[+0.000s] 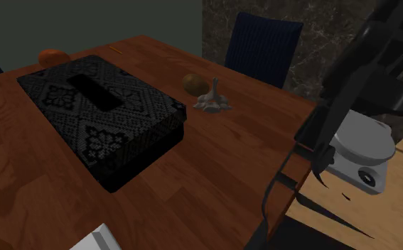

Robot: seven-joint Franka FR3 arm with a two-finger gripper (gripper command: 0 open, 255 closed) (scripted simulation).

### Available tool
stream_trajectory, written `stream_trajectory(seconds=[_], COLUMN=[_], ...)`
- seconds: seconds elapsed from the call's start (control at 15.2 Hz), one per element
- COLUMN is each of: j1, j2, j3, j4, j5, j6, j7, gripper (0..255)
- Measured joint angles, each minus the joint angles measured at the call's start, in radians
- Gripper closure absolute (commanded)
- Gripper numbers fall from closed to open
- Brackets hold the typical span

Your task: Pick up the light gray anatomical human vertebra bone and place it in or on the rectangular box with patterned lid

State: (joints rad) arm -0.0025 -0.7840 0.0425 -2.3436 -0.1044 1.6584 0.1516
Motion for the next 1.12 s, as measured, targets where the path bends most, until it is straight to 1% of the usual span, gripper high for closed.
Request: stream_trajectory(seconds=[0.07, 0.2, 0.59, 0.92, 1.12], j1=[0.0, -0.006, -0.032, -0.044, -0.044], j2=[0.0, 0.008, 0.079, 0.185, 0.266], j3=[0.0, -0.027, -0.155, -0.264, -0.327], j4=[0.0, -0.015, -0.054, -0.033, -0.011], j5=[0.0, -0.015, -0.076, -0.106, -0.108], j6=[0.0, 0.03, 0.176, 0.293, 0.371], j7=[0.0, -0.031, -0.174, -0.3, -0.375], gripper=[0, 0, 0, 0, 0])
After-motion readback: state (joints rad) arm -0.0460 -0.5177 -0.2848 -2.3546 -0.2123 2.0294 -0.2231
